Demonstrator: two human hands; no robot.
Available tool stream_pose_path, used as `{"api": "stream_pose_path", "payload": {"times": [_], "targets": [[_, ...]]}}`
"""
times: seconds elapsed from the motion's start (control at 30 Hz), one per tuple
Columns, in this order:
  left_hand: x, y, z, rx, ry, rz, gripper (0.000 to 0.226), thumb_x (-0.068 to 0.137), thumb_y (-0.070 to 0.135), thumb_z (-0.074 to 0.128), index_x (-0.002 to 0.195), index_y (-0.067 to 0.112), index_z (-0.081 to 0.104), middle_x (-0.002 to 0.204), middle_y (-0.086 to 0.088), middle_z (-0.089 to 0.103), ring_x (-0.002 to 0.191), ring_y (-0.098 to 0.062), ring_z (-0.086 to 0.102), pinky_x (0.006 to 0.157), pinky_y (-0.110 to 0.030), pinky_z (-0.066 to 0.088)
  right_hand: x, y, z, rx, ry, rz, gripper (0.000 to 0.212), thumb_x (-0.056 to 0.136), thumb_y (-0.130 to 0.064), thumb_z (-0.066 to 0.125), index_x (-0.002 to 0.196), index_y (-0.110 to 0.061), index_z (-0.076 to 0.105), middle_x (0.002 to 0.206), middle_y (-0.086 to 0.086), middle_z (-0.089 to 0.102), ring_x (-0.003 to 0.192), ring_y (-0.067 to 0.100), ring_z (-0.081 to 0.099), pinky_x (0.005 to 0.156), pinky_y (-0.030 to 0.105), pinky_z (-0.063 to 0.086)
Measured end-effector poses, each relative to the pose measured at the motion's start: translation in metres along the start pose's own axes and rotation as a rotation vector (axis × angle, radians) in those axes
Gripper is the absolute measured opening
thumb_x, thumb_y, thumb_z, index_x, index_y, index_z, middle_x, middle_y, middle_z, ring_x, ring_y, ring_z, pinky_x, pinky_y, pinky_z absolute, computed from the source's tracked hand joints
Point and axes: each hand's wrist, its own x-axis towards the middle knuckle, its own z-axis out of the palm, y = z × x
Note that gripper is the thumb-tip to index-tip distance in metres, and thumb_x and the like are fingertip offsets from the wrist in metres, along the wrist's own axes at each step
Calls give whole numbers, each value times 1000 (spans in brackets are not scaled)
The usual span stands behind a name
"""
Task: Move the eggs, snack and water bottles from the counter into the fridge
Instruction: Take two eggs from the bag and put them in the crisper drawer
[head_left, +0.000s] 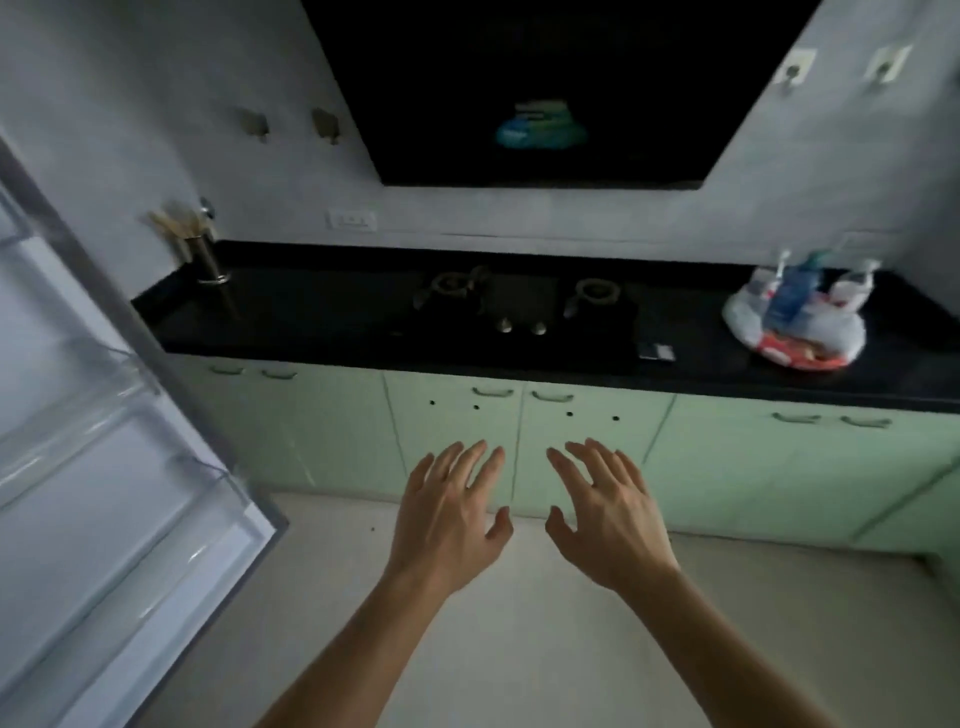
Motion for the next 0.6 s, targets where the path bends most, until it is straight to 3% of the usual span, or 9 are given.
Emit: {"api": "stream_pose_path", "payload": {"times": [0.27,0.6], "targets": [[18,59,15,-133,-22,279,63,85,49,42,142,21,50,142,-1,56,131,-23,50,107,-44,43,-71,36,-26,-81,73,378,61,81,-41,62,137,-18,53,135,6,59,130,28,51,109,47,43],[9,93,29,-216,-65,526,61,85,49,41,137,21,53,140,-1,57,129,-22,50,106,-43,42,-142,29,-40,-166,132,643,61,81,-43,60,136,-17,57,132,9,61,126,30,54,108,48,43]]}}
